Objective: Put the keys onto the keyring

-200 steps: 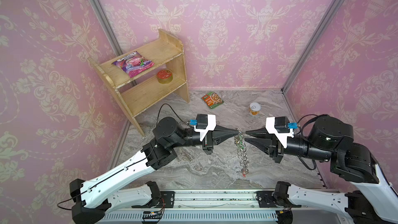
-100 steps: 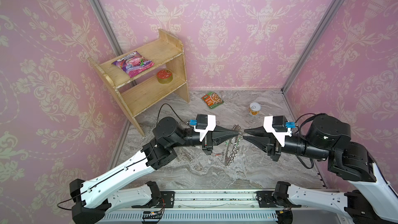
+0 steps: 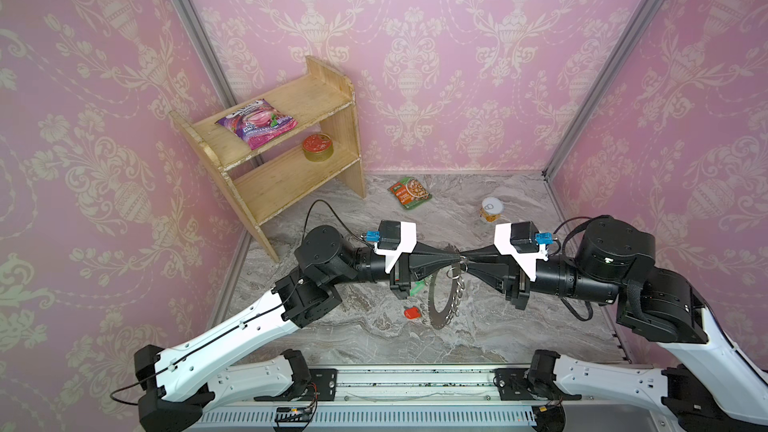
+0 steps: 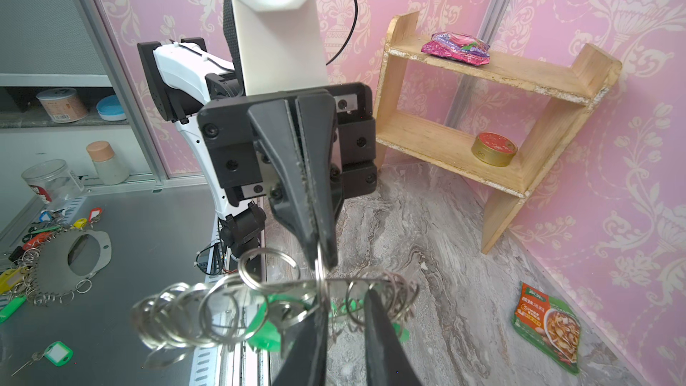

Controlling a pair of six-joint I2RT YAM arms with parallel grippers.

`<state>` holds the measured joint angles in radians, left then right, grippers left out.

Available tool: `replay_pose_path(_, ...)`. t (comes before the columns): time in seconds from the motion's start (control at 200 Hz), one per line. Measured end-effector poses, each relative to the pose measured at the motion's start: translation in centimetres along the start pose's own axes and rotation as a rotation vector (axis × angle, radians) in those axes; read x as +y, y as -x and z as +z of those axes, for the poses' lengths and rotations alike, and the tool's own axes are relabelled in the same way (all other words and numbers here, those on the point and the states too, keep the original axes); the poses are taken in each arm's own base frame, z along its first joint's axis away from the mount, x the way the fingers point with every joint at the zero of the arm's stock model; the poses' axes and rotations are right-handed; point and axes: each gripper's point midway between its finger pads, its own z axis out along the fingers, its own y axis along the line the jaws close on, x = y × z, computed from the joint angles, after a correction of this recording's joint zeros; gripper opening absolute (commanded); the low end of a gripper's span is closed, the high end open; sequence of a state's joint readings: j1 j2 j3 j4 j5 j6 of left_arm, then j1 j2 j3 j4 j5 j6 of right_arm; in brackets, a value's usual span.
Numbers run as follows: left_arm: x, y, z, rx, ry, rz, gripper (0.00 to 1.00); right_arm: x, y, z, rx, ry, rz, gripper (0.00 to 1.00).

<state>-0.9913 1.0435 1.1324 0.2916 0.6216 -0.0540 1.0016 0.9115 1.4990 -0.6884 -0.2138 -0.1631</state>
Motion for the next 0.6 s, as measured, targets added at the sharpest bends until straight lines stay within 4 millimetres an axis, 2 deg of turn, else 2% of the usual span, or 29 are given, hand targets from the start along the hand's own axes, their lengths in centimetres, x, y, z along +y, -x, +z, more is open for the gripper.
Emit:
replay_pose_path(0.47,0.0,0.0,0.0,0.0,0.002,0.0,0.0,0.3,1.2,-1.0,-0.062,0.003,-0.004,0.2)
replay_pose_path(0.6,0.0,0.0,0.0,0.0,0.002,0.0,0.0,0.3,1.3,-1.0,-0.064,0.005,-0.004,0.16)
